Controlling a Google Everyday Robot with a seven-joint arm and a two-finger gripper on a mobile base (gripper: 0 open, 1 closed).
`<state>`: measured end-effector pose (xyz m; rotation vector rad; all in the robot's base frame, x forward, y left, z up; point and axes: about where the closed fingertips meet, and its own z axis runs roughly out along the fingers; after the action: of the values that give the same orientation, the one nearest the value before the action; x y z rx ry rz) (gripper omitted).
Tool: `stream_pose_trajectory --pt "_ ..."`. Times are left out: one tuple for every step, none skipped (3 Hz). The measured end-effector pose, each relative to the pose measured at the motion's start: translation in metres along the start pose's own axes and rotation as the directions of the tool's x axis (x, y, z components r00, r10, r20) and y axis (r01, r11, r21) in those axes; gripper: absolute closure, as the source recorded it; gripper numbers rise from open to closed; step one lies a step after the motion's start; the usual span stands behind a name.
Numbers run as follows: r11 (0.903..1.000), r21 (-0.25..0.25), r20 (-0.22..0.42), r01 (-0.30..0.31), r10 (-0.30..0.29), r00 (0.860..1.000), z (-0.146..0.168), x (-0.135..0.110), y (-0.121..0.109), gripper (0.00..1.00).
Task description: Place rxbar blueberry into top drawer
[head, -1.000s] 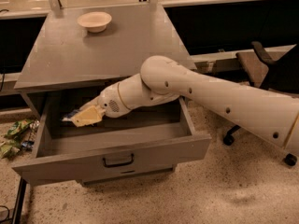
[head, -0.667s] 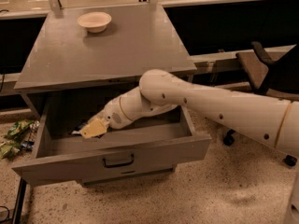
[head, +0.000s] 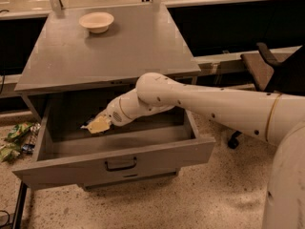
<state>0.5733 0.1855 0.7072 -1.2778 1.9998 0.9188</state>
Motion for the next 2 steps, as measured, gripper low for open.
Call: stream_pose_trajectory --pt "0.9994 0.033 -0.008 0.002 -0.002 1.000 0.0029 0.0023 -0.0019 0.61" --pt "0.9983 0.058 -0.015 -0.012 0.013 1.000 0.0023 0.0049 0.0010 0.37"
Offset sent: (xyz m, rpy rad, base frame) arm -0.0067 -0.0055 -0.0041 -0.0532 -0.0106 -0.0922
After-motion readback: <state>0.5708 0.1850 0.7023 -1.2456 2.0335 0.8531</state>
